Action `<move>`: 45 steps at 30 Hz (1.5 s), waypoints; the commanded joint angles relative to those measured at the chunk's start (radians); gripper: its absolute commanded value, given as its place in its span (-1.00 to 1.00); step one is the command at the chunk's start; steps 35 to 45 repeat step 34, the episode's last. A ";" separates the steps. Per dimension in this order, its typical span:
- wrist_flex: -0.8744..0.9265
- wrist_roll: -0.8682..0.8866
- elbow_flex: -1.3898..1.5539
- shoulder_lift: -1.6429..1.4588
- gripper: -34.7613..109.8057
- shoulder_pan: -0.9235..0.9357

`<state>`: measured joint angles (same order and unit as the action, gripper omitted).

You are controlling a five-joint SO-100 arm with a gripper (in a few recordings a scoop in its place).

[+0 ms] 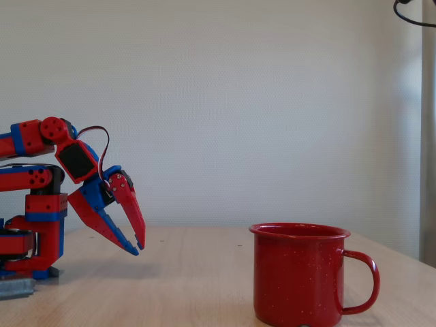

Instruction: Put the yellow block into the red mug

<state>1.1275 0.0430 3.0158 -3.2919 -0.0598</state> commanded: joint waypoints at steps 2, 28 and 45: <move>0.025 0.031 -0.023 -0.014 -0.52 -0.015; 0.025 0.067 -0.023 -0.014 -0.52 0.026; 0.025 0.067 -0.023 -0.014 -0.52 0.026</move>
